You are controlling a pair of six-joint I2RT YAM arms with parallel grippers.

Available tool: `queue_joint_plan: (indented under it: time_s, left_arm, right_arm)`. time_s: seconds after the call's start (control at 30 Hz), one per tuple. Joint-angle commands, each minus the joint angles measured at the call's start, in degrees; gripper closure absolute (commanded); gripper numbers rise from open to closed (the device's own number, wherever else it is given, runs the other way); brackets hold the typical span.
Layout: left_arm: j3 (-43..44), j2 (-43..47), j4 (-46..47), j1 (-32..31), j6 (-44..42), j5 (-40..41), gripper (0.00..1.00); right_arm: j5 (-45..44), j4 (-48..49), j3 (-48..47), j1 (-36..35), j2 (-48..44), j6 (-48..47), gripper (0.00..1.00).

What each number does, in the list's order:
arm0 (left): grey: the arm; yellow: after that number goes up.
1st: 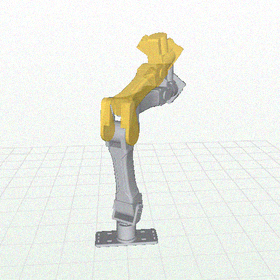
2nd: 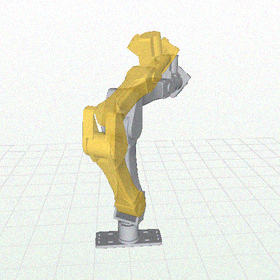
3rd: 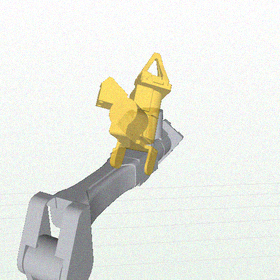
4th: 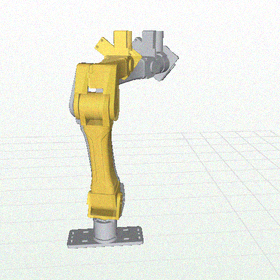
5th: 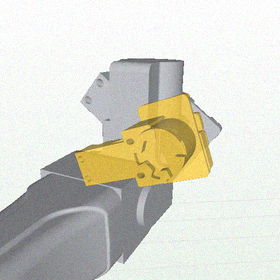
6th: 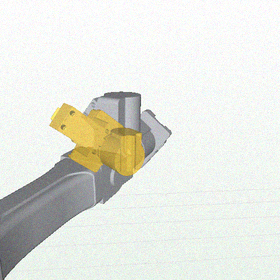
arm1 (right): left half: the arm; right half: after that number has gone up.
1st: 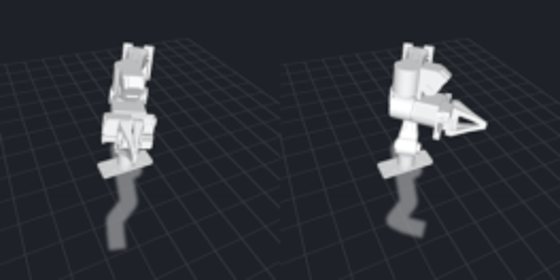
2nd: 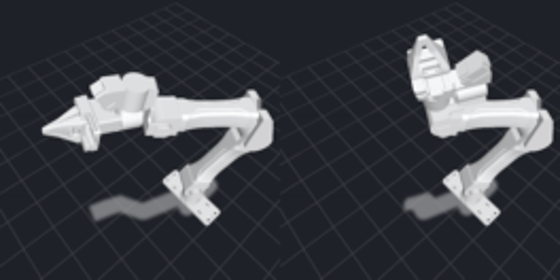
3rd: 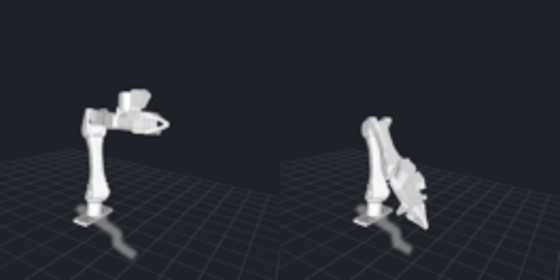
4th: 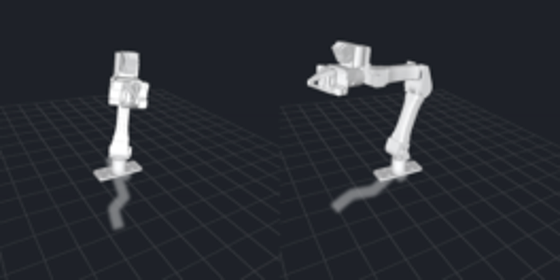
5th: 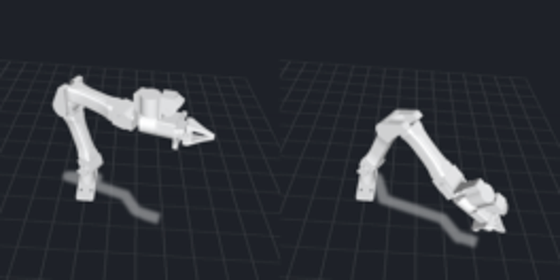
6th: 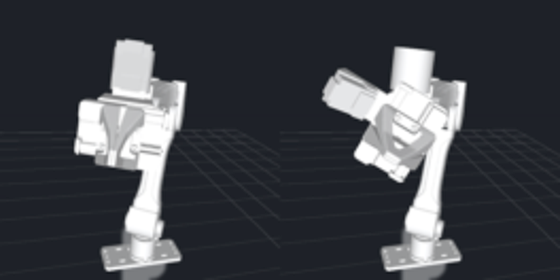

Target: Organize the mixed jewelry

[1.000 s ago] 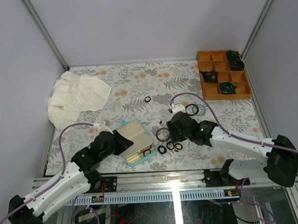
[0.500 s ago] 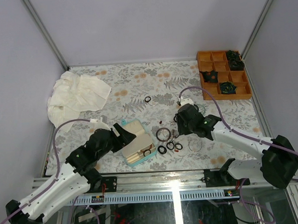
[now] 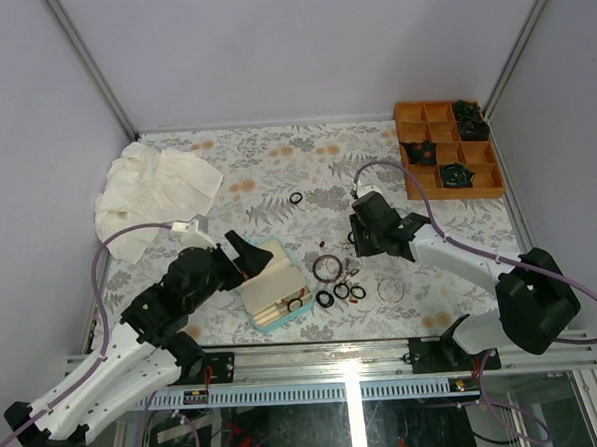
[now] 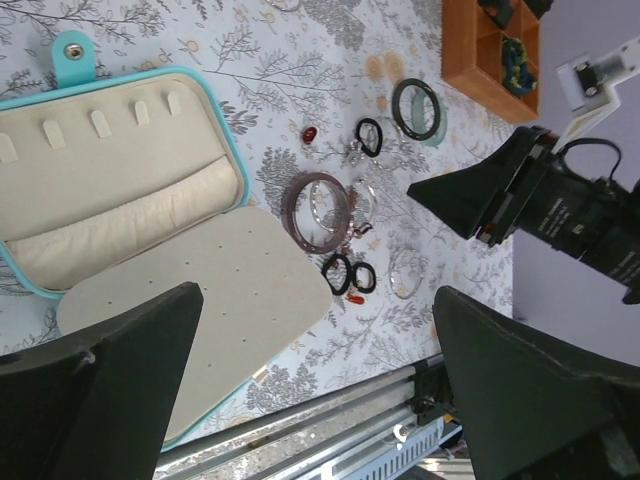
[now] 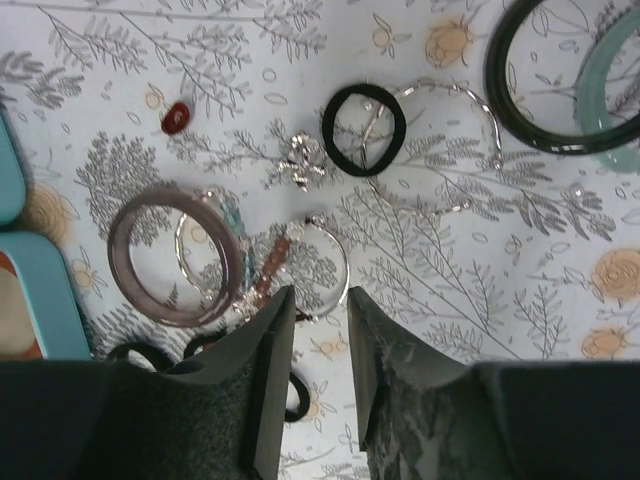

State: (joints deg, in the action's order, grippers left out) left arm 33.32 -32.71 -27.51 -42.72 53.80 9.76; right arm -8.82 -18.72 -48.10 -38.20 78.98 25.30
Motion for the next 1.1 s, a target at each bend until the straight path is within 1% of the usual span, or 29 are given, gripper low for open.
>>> queue_joint_plan:
  time_s: [0.0,0.1,0.13,0.27,0.47,0.63,0.8,0.9,1.07]
  left_arm:
    - [1.65,-1.83,0.49,-0.27,-2.5,2.55,0.0]
    - [1.95,-2.8,0.85,-0.33,-2.93,2.7,0.0]
    - [2.05,-3.06,0.92,-0.28,-3.04,2.73,0.0]
    - [2.19,-3.37,0.96,-0.26,-3.43,3.17,0.0]
    - [2.08,-3.91,1.45,-0.3,-3.7,3.43,0.0]
    - [1.96,-4.34,1.67,-0.32,-3.88,3.49,0.0]
    - [1.67,-4.64,2.09,-0.24,-3.72,3.39,0.0]
    - [1.41,-4.64,2.28,-0.21,-3.55,3.34,0.0]
    - [1.4,-4.48,2.2,-0.23,-3.51,3.34,0.0]
  right_arm:
    - [2.36,3.96,-4.65,1.59,3.59,-1.18,0.68]
    - [3.11,4.89,-6.76,2.05,7.52,-1.21,0.73]
    - [3.35,5.12,-7.36,2.15,8.61,-1.27,0.73]
    - [4.03,5.95,-9.33,2.29,12.15,-1.48,0.71]
    - [3.72,5.87,-11.11,2.95,15.71,-1.48,0.71]
    - [4.4,6.49,-10.88,3.29,17.63,-1.5,0.71]
    - [4.34,6.55,-10.44,3.39,17.52,-1.54,0.72]
    - [4.41,6.56,-10.18,3.48,17.67,-1.57,0.77]
    - [4.86,6.72,-10.35,3.48,18.5,-1.39,0.8]
